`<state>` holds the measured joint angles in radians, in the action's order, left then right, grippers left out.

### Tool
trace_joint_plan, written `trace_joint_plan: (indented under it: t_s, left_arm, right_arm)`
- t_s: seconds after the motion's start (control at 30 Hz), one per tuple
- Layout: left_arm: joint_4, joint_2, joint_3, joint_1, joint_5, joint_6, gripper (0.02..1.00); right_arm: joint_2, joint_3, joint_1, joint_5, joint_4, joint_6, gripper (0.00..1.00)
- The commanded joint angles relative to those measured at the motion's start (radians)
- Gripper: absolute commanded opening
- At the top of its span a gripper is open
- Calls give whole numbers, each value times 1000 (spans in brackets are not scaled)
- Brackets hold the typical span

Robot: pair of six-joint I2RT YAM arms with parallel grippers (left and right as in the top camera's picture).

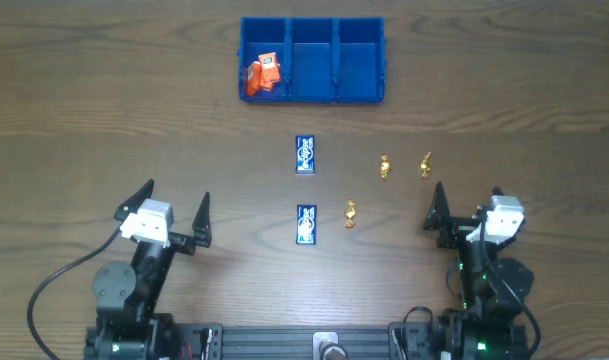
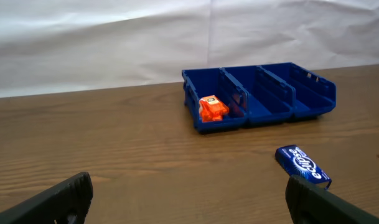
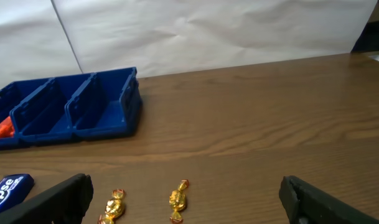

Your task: Sort Candies Into Trays

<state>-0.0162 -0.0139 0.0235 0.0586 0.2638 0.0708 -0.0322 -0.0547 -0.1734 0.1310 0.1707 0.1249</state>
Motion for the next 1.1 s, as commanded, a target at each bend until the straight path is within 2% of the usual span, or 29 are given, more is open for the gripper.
trace_joint_plan:
  t_s: [0.03, 0.73, 0.8, 1.0, 1.1]
  left_arm:
    - [-35, 10, -19, -6, 18, -11, 996]
    - [-35, 10, -19, -6, 18, -11, 996]
    - [-35, 10, -19, -6, 18, -11, 998]
    - [-35, 10, -19, -6, 18, -11, 998]
    - [-35, 10, -19, -6, 18, -11, 998]
  right_arm:
    - [2, 3, 7, -6, 3, -2, 998]
    - [2, 3, 7, -6, 2, -3, 998]
    - [2, 3, 7, -42, -34, 3, 998]
    - [-6, -11, 5, -29, -50, 197, 998]
    - [-86, -77, -29, 61, -45, 201, 998]
